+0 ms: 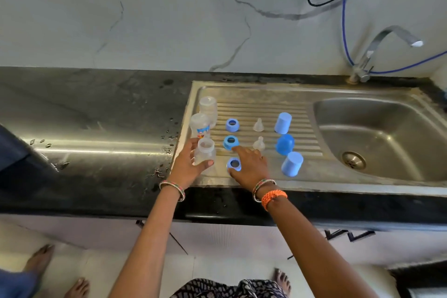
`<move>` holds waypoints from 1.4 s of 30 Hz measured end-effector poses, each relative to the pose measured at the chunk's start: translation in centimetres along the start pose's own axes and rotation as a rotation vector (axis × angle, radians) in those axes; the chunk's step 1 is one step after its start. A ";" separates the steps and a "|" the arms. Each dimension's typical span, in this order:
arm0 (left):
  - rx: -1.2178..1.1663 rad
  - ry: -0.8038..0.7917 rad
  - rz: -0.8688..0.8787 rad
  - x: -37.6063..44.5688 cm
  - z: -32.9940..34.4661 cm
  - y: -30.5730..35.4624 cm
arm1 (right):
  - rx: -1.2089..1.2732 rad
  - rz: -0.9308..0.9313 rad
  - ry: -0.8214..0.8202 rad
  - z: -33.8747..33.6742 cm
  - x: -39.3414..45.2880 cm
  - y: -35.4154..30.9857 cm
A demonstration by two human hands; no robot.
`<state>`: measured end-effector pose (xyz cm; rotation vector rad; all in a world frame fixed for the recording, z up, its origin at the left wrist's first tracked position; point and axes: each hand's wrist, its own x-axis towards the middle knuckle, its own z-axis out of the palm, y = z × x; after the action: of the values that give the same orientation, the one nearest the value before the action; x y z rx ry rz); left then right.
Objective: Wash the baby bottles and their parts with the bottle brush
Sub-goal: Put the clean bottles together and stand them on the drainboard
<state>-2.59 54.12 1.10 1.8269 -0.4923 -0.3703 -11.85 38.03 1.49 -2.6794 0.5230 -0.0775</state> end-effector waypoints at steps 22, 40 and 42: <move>-0.147 0.210 0.425 5.8 13.9 17.4 | 1.510 -0.113 -0.191 -22.6 0.7 12.8; -0.211 -0.086 0.020 9.0 26.1 18.1 | 1.011 0.669 0.019 -19.3 1.7 28.5; -0.222 -0.107 -0.017 8.4 26.0 17.8 | 1.272 0.696 0.232 -18.8 3.0 26.7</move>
<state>-10.53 23.86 10.20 1.6035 -0.4891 -0.5158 -20.78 7.12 7.92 -1.1863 1.0024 -0.3714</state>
